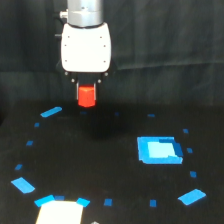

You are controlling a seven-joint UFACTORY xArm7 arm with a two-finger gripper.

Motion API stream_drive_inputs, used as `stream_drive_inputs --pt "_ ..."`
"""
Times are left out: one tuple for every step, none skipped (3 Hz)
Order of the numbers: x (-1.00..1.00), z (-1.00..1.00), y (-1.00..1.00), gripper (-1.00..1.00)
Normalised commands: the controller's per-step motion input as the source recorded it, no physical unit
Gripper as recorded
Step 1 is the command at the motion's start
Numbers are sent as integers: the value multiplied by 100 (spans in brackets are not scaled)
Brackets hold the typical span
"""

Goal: Pick up the red object from the table

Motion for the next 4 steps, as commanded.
stream_drive_inputs --pt "25 -22 -16 -72" --pt "31 100 -13 -77" --pt "37 86 23 -100" --pt "-5 -81 -19 -100"
